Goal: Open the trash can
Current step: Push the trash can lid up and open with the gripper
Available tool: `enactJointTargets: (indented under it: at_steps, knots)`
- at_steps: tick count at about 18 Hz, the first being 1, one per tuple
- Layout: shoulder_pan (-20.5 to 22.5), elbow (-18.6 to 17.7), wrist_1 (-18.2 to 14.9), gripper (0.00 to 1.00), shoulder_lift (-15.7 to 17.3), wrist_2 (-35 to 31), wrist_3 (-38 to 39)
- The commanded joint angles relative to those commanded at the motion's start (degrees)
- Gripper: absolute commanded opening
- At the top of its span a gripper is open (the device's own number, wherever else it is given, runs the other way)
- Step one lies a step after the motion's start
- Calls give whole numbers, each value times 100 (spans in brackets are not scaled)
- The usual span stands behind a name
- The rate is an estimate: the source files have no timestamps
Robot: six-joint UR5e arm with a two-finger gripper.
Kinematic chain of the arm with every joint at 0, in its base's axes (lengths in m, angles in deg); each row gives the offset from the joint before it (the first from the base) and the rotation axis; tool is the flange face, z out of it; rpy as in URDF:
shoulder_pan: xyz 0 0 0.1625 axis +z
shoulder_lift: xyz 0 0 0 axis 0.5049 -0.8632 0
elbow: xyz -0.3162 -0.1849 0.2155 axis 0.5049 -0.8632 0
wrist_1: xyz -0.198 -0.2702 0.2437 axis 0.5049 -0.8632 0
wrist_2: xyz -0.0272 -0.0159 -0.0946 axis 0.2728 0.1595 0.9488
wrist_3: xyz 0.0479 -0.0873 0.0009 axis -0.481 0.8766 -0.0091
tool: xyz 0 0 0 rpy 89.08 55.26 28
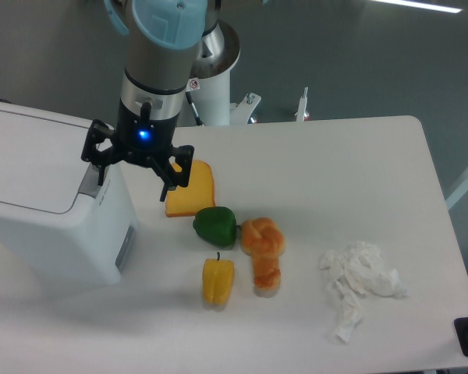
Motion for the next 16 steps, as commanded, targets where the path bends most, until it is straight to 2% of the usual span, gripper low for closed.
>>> enactJointTargets:
  at_steps: [16]
  knots:
    - [-9, -141, 0, 100, 35, -61, 0]
